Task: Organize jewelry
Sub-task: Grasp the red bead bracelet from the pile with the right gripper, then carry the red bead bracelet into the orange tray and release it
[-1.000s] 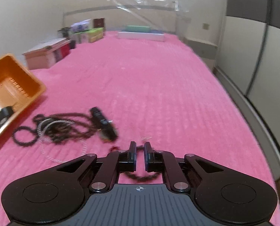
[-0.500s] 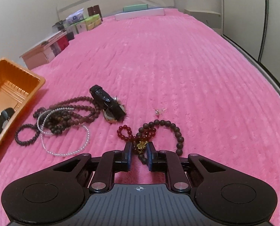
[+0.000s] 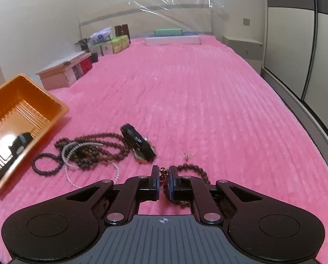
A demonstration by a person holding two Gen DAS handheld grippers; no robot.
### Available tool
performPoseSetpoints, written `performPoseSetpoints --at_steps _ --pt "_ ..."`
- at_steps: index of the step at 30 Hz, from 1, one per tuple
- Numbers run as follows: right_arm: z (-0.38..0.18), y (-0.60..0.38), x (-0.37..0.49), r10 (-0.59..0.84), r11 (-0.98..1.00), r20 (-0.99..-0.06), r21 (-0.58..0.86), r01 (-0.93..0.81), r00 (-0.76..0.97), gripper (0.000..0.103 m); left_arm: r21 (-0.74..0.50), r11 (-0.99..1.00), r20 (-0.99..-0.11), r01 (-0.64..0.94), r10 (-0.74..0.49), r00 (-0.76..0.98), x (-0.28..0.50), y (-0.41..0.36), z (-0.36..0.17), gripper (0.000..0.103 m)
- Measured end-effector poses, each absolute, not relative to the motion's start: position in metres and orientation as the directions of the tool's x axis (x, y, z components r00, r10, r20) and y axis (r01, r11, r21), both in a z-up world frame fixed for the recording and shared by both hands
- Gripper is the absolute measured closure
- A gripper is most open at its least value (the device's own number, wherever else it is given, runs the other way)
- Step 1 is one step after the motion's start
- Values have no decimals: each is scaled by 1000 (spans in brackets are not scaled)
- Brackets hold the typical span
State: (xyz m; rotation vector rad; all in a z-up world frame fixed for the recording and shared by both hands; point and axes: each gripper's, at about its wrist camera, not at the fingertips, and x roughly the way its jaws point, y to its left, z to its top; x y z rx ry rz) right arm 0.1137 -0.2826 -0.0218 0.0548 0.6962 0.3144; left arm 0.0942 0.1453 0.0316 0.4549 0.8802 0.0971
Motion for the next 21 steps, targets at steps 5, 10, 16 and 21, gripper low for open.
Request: performPoseSetpoints --at_steps 5,10,16,21 --pt "-10 -278 115 324 945 -602 165 -283 730 95 417 903 -721 101 261 642 93 146 31 101" --pt "7 -265 115 361 930 -574 170 -325 735 95 414 905 -721 100 258 643 92 147 31 101" --pt "29 -229 120 462 883 -534 203 -423 708 95 410 906 -721 106 251 646 92 148 32 100" --pt "41 -177 123 580 807 -503 248 -536 641 95 408 907 -720 107 247 648 90 148 32 100"
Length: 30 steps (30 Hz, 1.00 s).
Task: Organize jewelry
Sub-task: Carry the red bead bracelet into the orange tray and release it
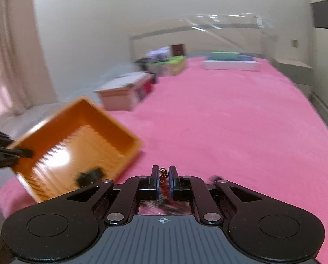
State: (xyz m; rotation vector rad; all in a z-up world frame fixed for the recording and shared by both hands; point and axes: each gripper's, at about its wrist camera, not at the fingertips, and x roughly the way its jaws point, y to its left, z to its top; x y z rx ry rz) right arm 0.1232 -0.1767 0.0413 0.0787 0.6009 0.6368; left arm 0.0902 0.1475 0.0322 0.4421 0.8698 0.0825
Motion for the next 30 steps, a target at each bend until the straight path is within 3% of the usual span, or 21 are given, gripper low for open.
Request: performPoseSetpoints --at_steps 9,23,26,30 --pt "37 -86 129 725 667 -504 341 -663 470 95 409 906 -719 112 244 650 89 147 32 100" --pt "22 -28 130 773 585 -519 363 -725 364 95 406 907 -719 111 242 651 89 147 32 100" --pt "20 -34 133 769 602 -513 378 -704 382 90 407 906 -719 112 243 651 89 146 32 100" --pt "17 -56 134 749 637 -518 390 -665 414 72 406 908 -719 109 243 651 89 147 32 100"
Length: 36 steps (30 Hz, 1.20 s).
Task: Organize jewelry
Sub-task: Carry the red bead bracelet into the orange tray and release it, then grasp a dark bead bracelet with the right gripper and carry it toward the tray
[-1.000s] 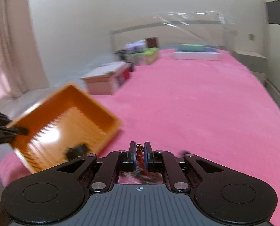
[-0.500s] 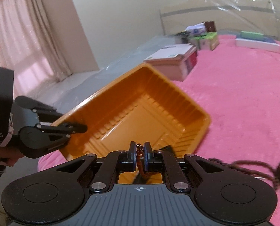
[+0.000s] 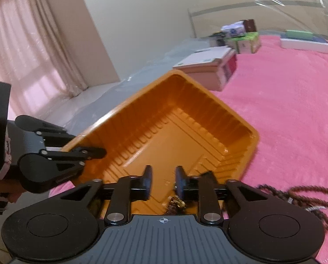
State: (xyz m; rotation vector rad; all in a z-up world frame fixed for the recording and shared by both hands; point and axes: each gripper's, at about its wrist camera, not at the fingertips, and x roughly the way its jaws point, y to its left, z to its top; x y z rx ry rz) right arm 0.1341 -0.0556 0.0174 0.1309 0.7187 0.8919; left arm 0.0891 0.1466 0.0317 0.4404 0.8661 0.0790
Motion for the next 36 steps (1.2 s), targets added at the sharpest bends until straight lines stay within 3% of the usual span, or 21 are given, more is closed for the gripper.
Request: performPoseSetpoints --at_steps 7,22,36 --pt "-2 -116 124 639 756 -576 350 -553 509 64 406 907 -719 109 243 651 89 147 32 100" --pt "-41 -281 92 228 968 -659 231 -95 717 62 405 908 -718 106 244 652 88 148 30 100" --pt "-56 -307 124 131 988 -667 149 -40 733 63 409 906 -722 106 250 645 88 147 30 100"
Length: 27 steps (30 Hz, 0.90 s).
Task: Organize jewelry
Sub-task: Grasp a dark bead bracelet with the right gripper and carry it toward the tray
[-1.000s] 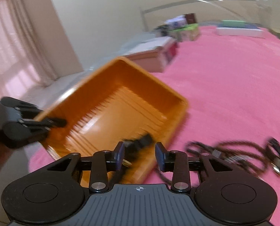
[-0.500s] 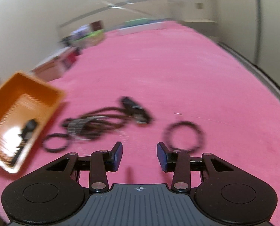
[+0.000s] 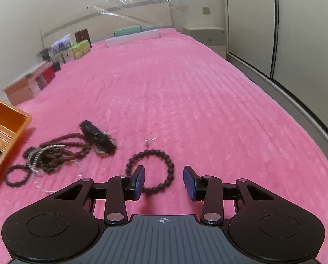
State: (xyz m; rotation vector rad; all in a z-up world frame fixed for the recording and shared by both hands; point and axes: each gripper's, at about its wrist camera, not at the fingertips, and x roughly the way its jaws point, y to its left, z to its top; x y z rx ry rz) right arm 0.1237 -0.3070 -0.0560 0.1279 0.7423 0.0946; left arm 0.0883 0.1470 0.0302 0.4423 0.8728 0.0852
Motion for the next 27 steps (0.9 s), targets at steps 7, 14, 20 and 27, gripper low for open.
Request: performPoseSetpoints --at_steps 7,14,20,27 --pt "-68 -300 137 102 995 -700 66 -78 707 96 411 905 -722 105 253 644 88 146 30 100" --pt "-48 -289 119 153 988 -671 91 -124 726 96 414 904 -721 106 254 645 89 145 29 100" --pt "-17 -266 110 283 959 -627 183 -216 726 96 413 904 -719 108 252 648 88 144 30 100" --pt "14 -223 110 437 899 -584 256 -355 684 96 411 905 -718 108 248 650 88 145 31 100"
